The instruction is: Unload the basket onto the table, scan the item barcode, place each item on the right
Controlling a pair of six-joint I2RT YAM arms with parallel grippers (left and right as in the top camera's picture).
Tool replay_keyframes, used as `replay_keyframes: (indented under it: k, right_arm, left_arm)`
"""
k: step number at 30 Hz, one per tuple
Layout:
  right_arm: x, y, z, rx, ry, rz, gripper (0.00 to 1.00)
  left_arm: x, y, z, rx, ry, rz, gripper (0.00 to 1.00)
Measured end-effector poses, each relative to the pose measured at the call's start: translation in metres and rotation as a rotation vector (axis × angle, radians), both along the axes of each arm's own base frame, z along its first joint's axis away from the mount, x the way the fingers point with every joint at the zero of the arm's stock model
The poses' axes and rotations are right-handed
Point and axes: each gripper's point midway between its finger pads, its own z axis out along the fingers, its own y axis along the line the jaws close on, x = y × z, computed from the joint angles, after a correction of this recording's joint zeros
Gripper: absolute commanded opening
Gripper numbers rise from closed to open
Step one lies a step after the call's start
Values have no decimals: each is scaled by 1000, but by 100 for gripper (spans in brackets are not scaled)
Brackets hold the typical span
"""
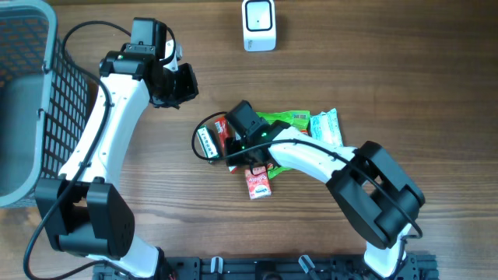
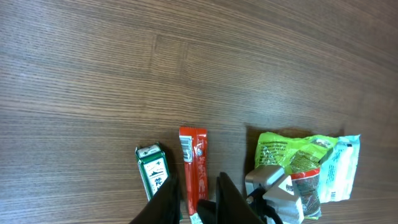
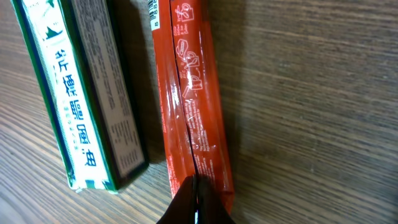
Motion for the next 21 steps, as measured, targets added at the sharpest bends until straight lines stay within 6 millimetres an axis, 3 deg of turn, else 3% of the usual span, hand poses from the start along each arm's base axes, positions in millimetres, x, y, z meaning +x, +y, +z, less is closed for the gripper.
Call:
replay_keyframes:
  k: [2, 4, 6, 8, 9, 15, 19, 21]
  right_arm:
    - [3, -8, 7, -30, -26, 1, 8]
    - [12, -11, 26, -16, -91, 24, 18]
    - [19, -12, 56, 15, -177, 75, 30]
    - [16, -14, 76, 20, -219, 120, 34]
    - [14, -16, 84, 22, -232, 134, 35]
    - [-7, -35, 75, -60, -151, 176, 38]
    - [-30, -56, 64, -144, -46, 194, 54]
    - [-37, -64, 61, -171, -13, 202, 55]
  left_arm:
    - [1, 3, 0, 15, -4, 11, 32]
    - [2, 6, -1, 32, -8, 17, 37]
    - [4, 12, -2, 63, -12, 30, 56]
    - [5, 19, -3, 102, -16, 48, 78]
    - [5, 23, -4, 127, -19, 52, 100]
    - [7, 44, -5, 240, -29, 99, 100]
    - [7, 47, -5, 259, -29, 106, 100]
    - [7, 48, -5, 264, -30, 107, 100]
